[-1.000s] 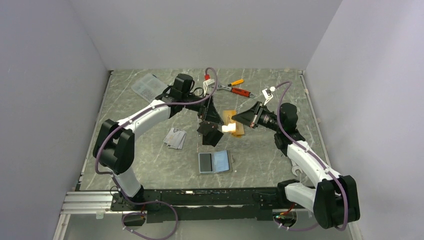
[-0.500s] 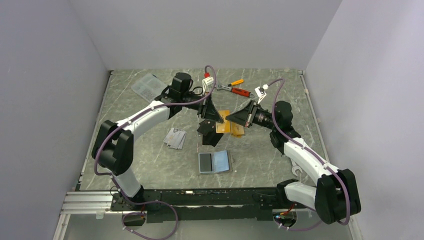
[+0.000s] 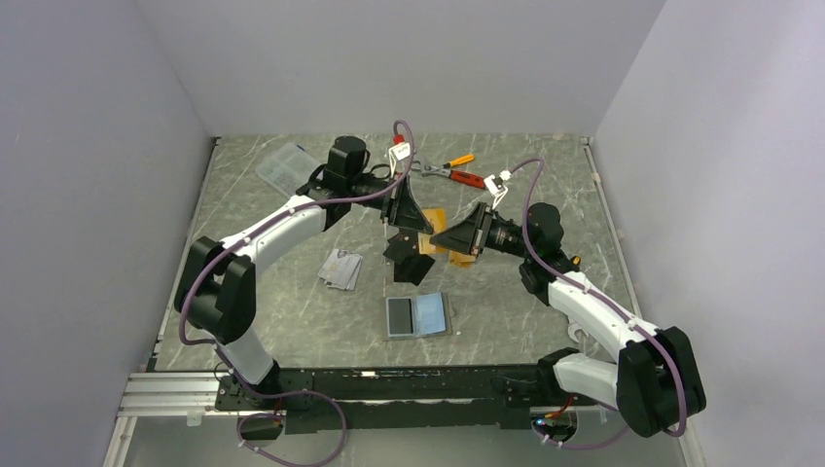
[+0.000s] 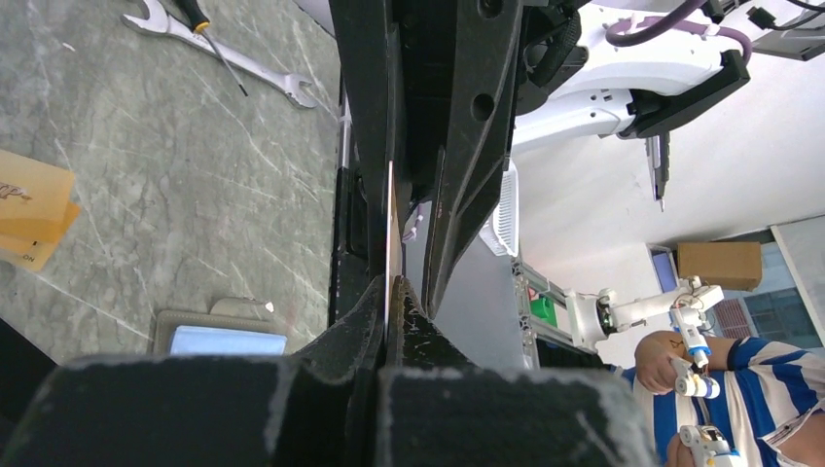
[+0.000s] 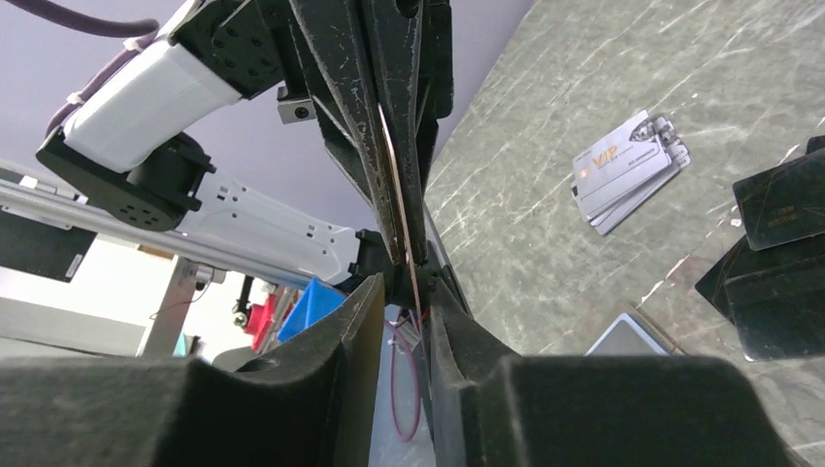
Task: Put the credit cards into the card holder
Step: Pick up the credit card from the center of the board.
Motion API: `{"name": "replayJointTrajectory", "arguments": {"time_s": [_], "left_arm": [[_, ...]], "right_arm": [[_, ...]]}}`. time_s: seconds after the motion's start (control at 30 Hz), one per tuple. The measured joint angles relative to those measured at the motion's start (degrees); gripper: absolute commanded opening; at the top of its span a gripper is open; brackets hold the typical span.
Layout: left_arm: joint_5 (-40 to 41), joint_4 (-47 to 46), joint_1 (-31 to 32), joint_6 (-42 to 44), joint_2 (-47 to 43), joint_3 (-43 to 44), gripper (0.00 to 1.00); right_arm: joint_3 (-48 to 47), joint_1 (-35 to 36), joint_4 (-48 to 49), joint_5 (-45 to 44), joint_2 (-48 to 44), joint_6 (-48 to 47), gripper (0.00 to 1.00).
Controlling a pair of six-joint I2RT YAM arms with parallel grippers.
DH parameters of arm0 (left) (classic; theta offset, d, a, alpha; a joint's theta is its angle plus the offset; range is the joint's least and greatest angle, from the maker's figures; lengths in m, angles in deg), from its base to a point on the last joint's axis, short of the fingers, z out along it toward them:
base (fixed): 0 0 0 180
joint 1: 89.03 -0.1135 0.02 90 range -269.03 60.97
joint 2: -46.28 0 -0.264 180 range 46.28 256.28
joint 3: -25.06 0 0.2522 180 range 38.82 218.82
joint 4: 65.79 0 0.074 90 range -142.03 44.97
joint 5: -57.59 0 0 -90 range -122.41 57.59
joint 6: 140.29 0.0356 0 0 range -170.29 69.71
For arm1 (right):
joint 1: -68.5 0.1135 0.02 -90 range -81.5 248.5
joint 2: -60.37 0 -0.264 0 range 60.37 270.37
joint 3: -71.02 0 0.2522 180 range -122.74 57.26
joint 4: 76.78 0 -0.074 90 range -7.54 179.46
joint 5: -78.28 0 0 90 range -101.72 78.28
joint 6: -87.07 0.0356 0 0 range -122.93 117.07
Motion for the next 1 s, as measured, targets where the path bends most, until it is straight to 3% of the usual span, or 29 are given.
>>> {"name": "replayJointTrajectory", "arguments": {"time_s": [0.07, 0.13, 0.23, 0.4, 0.6, 1.0], "left_arm": [[-0.35, -0.74, -0.13, -0.87, 0.0, 0.0, 0.01], [-0.66, -1.62, -0.15, -1.7, -0.02, 0.0, 0.08], [-0.98, -2.8, -0.26, -2.49, -0.02, 0.0, 0.28], [-1.6, -4.68, -0.61, -4.31, -0.09, -0.44, 0.37], [-2.95, -10.25, -1.16, -9.11, -0.22, -1.99, 0.39], [-4.46, -12.7, -2.49, -12.52, -0.28, -3.34, 0.37]], "right_arm": [[0.0, 0.31, 1.14, 0.09, 0.13, 0.66, 0.09], [0.0, 0.31, 1.57, 0.04, 0.13, 1.11, 0.0], [0.0, 0.28, 2.43, -0.11, 0.13, 1.95, 0.0], [0.0, 0.37, 3.08, -0.57, 0.13, 2.36, 0.0], [0.0, 1.46, 0.55, -2.05, 0.24, 0.72, 0.0], [-0.96, 4.37, -1.46, -4.59, 1.75, -2.47, 0.0]]}}
